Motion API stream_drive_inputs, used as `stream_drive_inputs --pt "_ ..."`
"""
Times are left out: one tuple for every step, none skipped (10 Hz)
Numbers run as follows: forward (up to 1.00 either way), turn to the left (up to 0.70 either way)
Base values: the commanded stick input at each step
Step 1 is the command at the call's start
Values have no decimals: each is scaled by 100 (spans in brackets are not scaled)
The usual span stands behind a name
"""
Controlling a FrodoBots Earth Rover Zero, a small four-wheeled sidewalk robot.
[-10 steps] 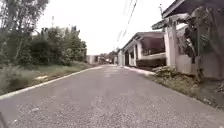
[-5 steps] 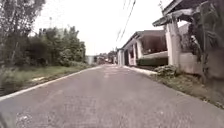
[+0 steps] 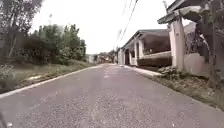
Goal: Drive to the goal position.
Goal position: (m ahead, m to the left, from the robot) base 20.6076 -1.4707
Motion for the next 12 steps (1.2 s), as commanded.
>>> stream_drive_inputs --pt "50 0" --pt "50 0" --pt "50 0" --pt "50 0" --pt "50 0" --pt "50 0" --pt "50 0" --pt "50 0" --pt "50 0" --pt "50 0" --pt "50 0" --pt "50 0"
